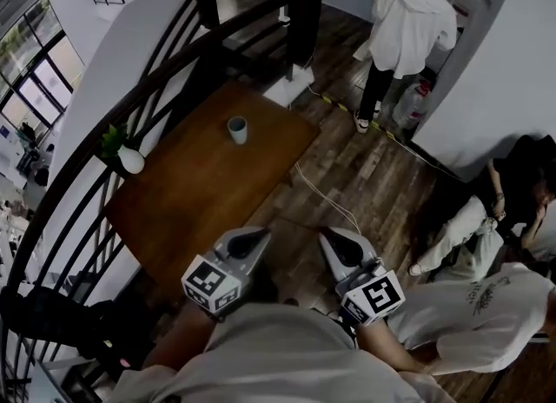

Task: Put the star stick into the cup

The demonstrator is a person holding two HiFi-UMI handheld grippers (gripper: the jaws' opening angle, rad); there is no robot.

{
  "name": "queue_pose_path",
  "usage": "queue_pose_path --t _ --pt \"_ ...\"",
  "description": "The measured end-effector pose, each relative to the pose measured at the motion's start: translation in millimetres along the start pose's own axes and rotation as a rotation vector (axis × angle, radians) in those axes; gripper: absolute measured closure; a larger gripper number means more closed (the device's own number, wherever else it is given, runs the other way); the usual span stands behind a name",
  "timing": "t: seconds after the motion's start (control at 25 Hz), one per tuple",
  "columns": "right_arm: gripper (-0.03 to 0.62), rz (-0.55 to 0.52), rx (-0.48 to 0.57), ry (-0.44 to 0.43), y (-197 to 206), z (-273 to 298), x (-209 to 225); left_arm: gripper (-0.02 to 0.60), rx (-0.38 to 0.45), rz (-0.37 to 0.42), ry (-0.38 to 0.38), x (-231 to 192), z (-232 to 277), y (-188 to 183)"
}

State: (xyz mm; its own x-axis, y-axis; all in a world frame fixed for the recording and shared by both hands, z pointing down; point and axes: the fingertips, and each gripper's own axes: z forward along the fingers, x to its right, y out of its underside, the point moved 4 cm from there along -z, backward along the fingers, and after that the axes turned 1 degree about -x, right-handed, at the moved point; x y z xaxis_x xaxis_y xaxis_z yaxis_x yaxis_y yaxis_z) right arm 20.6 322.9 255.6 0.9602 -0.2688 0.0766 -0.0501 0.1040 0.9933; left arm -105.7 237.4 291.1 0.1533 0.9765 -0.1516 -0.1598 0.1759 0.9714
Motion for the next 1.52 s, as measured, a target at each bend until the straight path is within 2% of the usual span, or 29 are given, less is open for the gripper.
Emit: queue_pose_path --t 0.32,0.6,0.84,0.92,1.2,1.52 --pt "0.569 -0.015 -0.006 0.011 10.0 84.7 53.4 0.578 0.024 -0.008 0.008 -94.9 43.3 -0.2" --pt "0.569 -0.031 0.003 0.016 -12.6 173.4 84.0 0.578 0.039 0.007 0.025 -182.5 57.4 -29.3" --pt "0.57 -0.055 0.043 0.004 -35.6 224.2 100.5 0.578 0.042 0.03 0.022 -240.7 67.2 -49.0" --pt "0.569 -0.081 0.039 -0.009 -41.1 235.6 106.7 0.578 0.047 0.023 0.008 -253.9 71.5 -51.6" --pt "0.569 -0.067 0.032 -0.091 -44.9 271.5 146.0 0.578 0.046 -0.008 -0.084 -287.7 92.1 -51.5" --pt "0.571 -0.083 0.025 -0.213 -54.7 304.1 221.7 0.578 0.04 -0.042 -0.204 -311.1 142.2 -58.1"
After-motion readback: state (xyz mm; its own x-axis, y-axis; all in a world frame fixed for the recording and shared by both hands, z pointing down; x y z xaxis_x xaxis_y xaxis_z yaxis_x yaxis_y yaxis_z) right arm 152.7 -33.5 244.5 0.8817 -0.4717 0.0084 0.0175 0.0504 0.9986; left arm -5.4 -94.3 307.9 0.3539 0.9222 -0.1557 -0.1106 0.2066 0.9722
